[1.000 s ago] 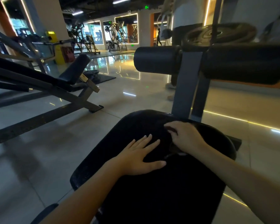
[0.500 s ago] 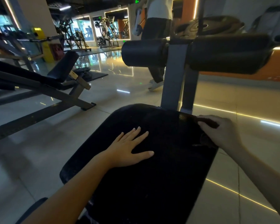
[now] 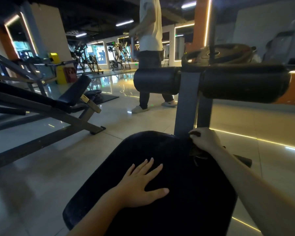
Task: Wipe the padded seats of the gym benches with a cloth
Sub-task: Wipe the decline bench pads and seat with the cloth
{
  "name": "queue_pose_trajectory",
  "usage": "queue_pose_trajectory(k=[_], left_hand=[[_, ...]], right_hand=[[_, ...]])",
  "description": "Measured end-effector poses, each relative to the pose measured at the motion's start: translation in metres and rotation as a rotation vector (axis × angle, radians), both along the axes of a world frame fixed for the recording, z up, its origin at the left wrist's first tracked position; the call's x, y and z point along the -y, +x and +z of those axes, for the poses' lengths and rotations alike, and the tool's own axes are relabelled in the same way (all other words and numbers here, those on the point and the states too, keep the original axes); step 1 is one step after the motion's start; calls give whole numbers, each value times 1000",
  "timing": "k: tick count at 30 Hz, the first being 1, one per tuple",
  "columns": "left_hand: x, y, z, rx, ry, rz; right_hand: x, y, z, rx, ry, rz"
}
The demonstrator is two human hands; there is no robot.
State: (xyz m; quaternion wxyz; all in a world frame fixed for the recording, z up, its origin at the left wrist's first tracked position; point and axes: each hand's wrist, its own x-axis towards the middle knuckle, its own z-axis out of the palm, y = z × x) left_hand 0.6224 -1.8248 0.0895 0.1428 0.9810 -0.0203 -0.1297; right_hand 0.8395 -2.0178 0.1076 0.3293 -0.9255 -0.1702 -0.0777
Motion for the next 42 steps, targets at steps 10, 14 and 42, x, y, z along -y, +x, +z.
queue_pose_trajectory(k=[10,14,42], left_hand=[[-6,8,-9,93,15,-32],[-10,8,-7,99,0,-62],[-36,27,0,168,-29,74]], right_hand=[[-140,-21,-3,39,-159,113],[-169,-35,-1,28,-128,322],[-100,-33,-10,192,-144,565]])
